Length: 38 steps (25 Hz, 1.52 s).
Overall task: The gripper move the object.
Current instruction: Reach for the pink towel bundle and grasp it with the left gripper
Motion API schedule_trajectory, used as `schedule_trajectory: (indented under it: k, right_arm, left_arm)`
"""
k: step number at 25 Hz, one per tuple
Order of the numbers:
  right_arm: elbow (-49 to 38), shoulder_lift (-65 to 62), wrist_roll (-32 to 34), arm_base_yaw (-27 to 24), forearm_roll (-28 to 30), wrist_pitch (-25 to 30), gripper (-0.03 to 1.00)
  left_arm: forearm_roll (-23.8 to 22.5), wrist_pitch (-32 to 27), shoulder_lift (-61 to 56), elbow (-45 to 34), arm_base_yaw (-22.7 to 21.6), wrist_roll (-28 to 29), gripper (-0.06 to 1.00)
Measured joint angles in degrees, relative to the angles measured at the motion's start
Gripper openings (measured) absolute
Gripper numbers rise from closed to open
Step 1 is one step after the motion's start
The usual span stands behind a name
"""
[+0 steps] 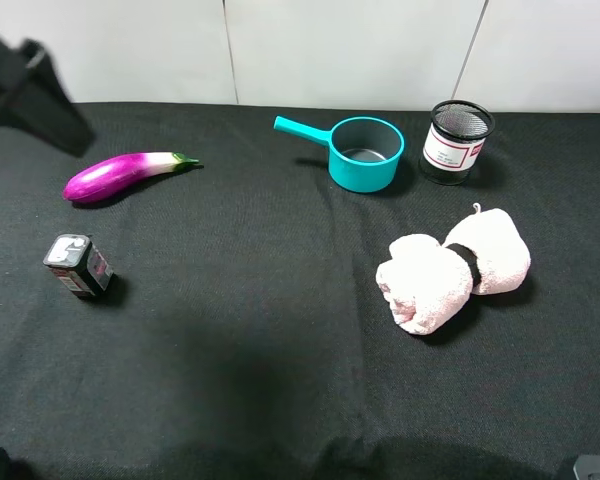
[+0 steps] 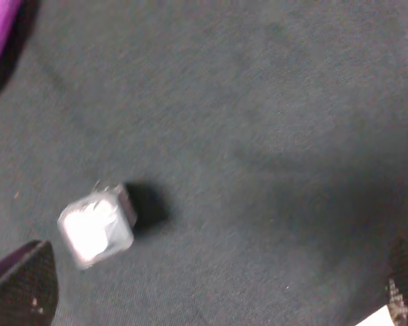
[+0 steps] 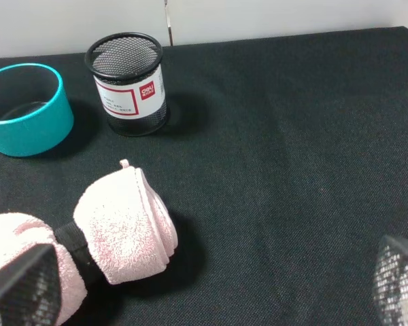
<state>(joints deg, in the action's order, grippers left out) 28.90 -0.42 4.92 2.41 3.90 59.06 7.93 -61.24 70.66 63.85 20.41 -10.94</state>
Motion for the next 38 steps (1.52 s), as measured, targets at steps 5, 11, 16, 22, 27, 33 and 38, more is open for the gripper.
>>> schedule_trajectory:
  k: [5, 11, 16, 22, 27, 33, 38]
  right_arm:
    - [0.00, 0.00, 0.00, 0.00, 0.00, 0.00, 0.69]
    - [0.00, 0.00, 0.00, 0.00, 0.00, 0.00, 0.69]
    - [0.00, 0.00, 0.00, 0.00, 0.00, 0.00, 0.69]
    - [0.00, 0.00, 0.00, 0.00, 0.00, 0.00, 0.69]
    - [0.00, 0.00, 0.00, 0.00, 0.00, 0.00, 0.69]
    - [0.00, 0.00, 0.00, 0.00, 0.00, 0.00, 0.69]
    - [0.00, 0.00, 0.00, 0.00, 0.00, 0.00, 0.69]
  left_arm:
    - [-0.24, -0.05, 7.21, 5.36, 5.79, 1.87, 0.94]
    - [-0.70, -0.05, 15.09, 12.34, 11.94, 2.84, 0.94]
    - [-1.01, -0.05, 21.35, 18.94, 16.93, 2.95, 0.94]
    - [-1.76, -1.21, 29.23, 27.40, 22.30, 3.02, 0.94]
    - [-1.93, -2.38, 35.31, 33.85, 25.96, 3.14, 0.93]
    - [-2.04, -2.45, 41.50, 39.98, 29.97, 3.20, 0.93]
    - [-2.08, -2.45, 46.30, 45.10, 33.01, 3.20, 0.93]
